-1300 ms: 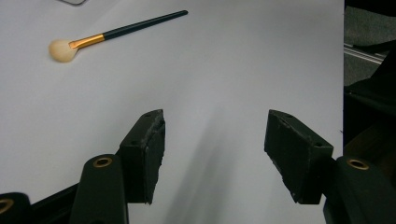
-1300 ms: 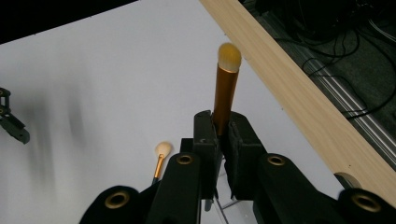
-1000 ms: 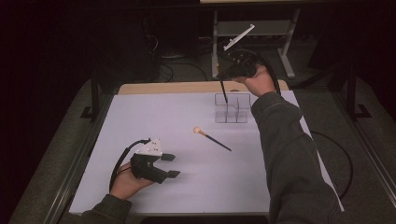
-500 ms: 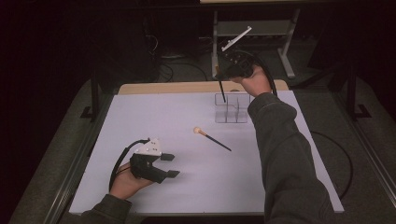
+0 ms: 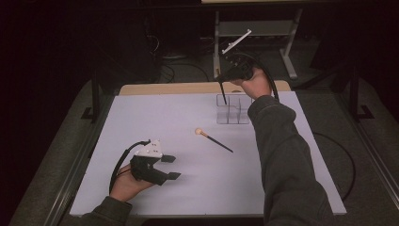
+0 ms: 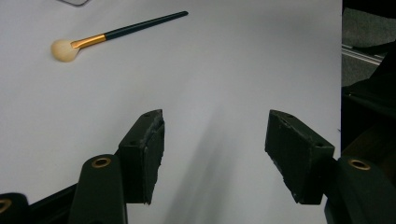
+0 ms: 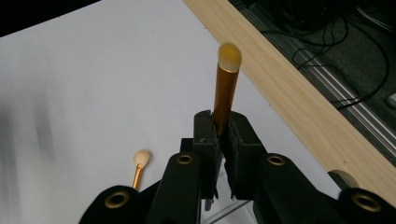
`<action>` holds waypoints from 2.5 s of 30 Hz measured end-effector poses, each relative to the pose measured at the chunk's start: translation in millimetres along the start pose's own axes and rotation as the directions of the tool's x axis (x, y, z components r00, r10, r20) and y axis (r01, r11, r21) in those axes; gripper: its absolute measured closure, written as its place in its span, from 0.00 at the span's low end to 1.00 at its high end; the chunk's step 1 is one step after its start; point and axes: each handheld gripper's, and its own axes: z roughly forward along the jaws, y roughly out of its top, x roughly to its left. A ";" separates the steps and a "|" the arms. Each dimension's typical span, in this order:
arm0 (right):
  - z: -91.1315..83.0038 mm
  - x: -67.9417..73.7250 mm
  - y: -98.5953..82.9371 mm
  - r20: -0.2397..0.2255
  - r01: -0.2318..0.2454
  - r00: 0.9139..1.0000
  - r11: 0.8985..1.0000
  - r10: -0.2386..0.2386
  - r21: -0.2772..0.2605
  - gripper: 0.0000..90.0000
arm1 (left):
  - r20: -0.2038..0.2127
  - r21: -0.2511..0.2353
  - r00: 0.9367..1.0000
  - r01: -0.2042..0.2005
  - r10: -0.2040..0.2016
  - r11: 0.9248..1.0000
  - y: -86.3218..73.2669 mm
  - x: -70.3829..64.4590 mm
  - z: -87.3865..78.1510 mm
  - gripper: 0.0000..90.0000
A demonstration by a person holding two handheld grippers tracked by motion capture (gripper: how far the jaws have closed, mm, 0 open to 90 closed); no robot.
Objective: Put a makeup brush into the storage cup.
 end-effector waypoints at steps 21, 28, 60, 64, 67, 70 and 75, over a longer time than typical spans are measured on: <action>9.1 -1.2 -9.6 -0.007 -0.012 1.000 1.000 0.012 0.001 0.92 | -0.003 0.001 1.000 0.001 -0.001 1.000 0.0 -0.1 -1.8 0.41; 10.6 -1.9 -13.4 -0.005 -0.016 1.000 1.000 0.016 -0.001 0.92 | 0.002 0.010 1.000 -0.003 0.003 1.000 0.3 0.1 -0.2 0.41; 27.8 -1.8 -29.2 0.005 -0.045 0.999 0.999 0.044 0.013 0.92 | 0.002 0.006 1.000 0.013 -0.013 1.000 -1.2 0.4 0.8 0.40; 29.1 -1.0 -31.8 0.006 -0.066 0.998 0.998 0.066 0.011 0.92 | 0.003 0.004 1.000 0.015 -0.015 1.000 -1.0 0.1 1.1 0.40; 30.9 -1.6 -34.8 0.005 -0.071 0.997 0.997 0.071 0.017 0.92 | 0.002 0.005 1.000 0.007 -0.007 1.000 -1.0 0.7 1.0 0.40; 33.2 -1.7 -37.8 0.002 -0.079 0.997 0.997 0.079 0.021 0.92 | 0.003 0.005 1.000 0.010 -0.010 1.000 -1.5 1.1 1.1 0.40; 36.0 -1.8 -41.1 -0.001 -0.085 0.996 0.996 0.085 0.025 0.92 | 0.004 0.007 1.000 0.016 -0.016 1.000 -2.3 2.1 1.1 0.40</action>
